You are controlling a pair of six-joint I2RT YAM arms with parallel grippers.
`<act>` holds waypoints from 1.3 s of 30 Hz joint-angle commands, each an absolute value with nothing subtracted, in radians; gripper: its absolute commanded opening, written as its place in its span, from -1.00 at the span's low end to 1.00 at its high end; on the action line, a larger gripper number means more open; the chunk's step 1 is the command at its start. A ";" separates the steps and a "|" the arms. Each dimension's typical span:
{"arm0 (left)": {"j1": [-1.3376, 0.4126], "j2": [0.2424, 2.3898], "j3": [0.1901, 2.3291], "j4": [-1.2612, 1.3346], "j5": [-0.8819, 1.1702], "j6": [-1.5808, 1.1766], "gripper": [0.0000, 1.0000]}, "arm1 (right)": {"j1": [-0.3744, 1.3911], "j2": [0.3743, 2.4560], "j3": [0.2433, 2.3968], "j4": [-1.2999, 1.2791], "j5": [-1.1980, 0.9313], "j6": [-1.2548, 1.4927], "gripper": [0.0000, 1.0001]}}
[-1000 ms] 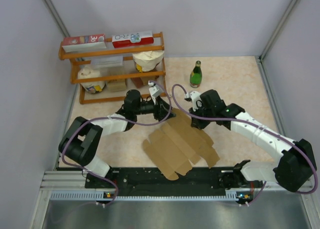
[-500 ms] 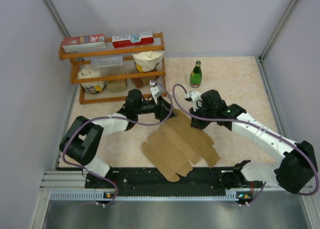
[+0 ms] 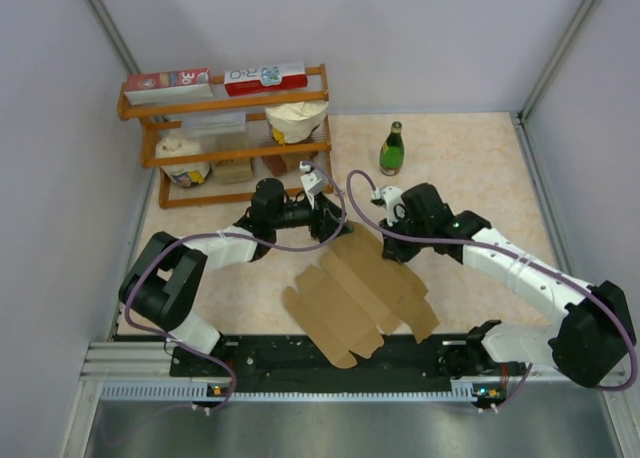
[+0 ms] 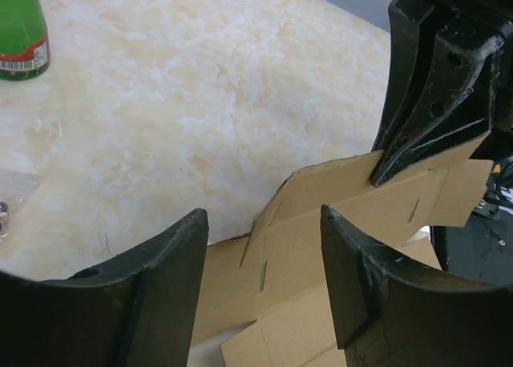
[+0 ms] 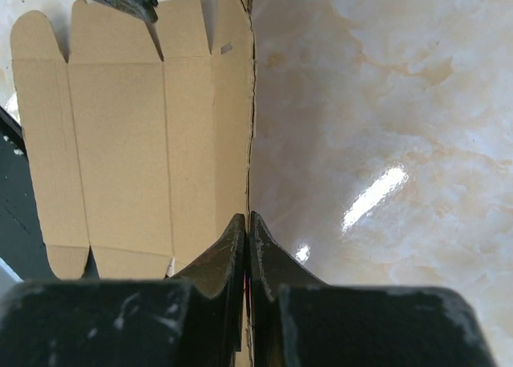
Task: Fold the paper box
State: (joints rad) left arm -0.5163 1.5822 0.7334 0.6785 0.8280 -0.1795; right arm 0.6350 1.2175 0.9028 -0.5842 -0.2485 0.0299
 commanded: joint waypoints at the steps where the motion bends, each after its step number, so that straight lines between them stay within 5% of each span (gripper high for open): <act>1: -0.523 1.566 0.729 0.707 0.810 -0.166 0.25 | 0.649 1.186 0.891 -0.549 -0.242 0.048 -1.00; 39: -0.595 1.537 0.721 0.634 0.511 -0.147 0.32 | 0.649 1.206 0.865 -0.525 -0.230 0.110 -1.00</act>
